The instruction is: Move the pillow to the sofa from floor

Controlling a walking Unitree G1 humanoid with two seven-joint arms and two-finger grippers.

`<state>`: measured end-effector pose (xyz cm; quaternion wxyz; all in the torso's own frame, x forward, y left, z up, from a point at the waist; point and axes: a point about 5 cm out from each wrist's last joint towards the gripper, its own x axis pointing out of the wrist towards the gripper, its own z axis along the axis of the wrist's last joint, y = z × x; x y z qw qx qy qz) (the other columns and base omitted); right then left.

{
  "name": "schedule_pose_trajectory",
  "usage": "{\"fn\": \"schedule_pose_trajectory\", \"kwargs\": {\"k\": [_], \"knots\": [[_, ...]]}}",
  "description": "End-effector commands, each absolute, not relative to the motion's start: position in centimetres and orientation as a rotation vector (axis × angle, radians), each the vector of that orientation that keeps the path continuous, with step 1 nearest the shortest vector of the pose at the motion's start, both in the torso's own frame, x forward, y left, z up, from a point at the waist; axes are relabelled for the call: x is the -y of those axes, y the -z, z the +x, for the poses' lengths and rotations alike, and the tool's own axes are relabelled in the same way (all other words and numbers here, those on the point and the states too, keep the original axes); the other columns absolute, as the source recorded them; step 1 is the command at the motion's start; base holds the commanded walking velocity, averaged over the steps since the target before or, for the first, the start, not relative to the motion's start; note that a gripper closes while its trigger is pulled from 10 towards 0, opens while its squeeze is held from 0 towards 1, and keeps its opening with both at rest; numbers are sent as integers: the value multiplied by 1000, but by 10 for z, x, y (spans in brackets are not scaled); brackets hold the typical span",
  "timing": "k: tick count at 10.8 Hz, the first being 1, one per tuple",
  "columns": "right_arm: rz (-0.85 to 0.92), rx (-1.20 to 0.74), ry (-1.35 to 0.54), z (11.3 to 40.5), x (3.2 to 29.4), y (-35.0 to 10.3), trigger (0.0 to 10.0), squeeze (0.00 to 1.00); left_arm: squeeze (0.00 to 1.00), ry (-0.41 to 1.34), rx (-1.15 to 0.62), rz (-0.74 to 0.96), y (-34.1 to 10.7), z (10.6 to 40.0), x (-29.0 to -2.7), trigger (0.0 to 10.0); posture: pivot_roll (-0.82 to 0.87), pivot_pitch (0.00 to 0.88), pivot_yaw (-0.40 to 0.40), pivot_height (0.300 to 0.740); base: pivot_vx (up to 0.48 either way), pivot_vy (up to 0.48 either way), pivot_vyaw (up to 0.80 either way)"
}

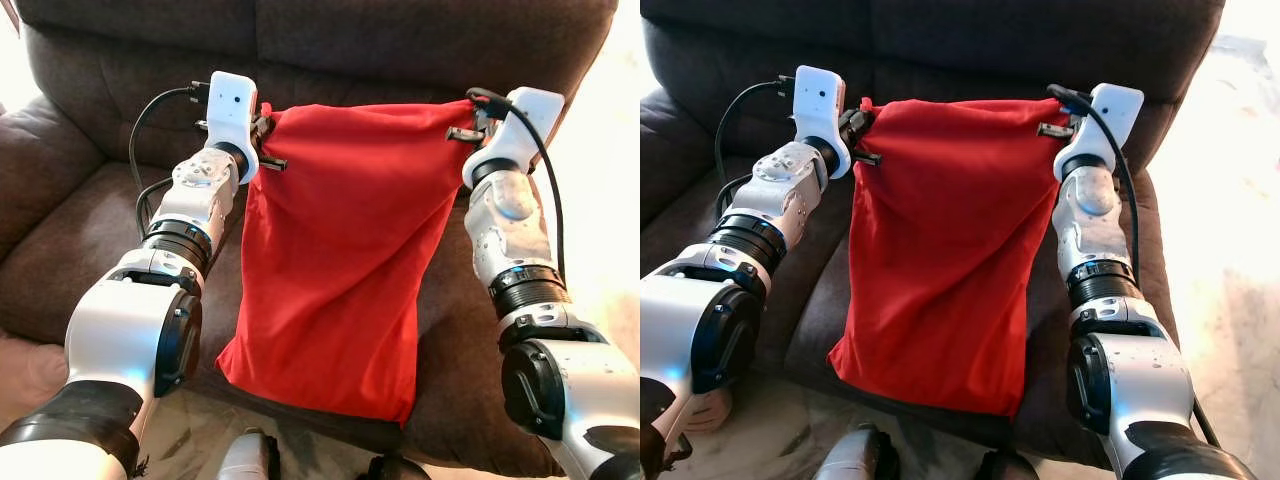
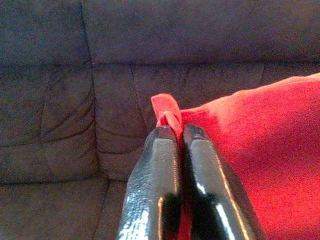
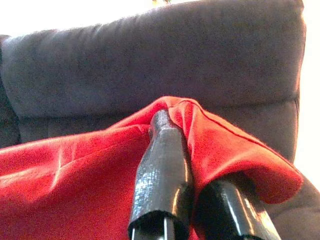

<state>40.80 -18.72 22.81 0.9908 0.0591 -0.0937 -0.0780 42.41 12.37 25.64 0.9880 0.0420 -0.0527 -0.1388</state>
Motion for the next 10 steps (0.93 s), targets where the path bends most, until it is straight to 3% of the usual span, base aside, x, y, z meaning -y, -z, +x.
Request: {"fn": "schedule_pose_trajectory", "kwargs": {"k": [1, 2, 3, 7, 8, 9, 10], "knots": [[115, 189, 164, 407, 188, -225, 10000, 0, 1000, 269, 98, 95, -251, 424, -127, 10000, 75, 147, -36, 693, 0, 0, 0], [115, 187, 158, 407, 187, -223, 10000, 796, 1000, 273, 100, 103, -249, 423, -128, 10000, 77, 144, -35, 693, 0, 0, 0], [114, 186, 155, 406, 187, -222, 10000, 1000, 1000, 264, 105, 99, -249, 423, -130, 10000, 75, 144, -35, 693, 0, 0, 0], [102, 201, 165, 406, 189, -223, 10000, 1000, 1000, 234, 143, 100, -254, 423, -136, 10000, 74, 137, -37, 693, 0, 0, 0], [76, 208, 174, 405, 191, -223, 10000, 0, 1000, 210, 169, 100, -256, 423, -139, 10000, 71, 133, -36, 693, 0, 0, 0], [55, 212, 179, 404, 192, -222, 10000, 0, 0, 202, 196, 91, -258, 422, -140, 10000, 73, 131, -37, 693, 0, 0, 0], [63, 232, 186, 399, 195, -218, 10000, 0, 0, 206, 250, 88, -258, 419, -140, 10000, 76, 128, -39, 693, 0, 0, 0]]}}
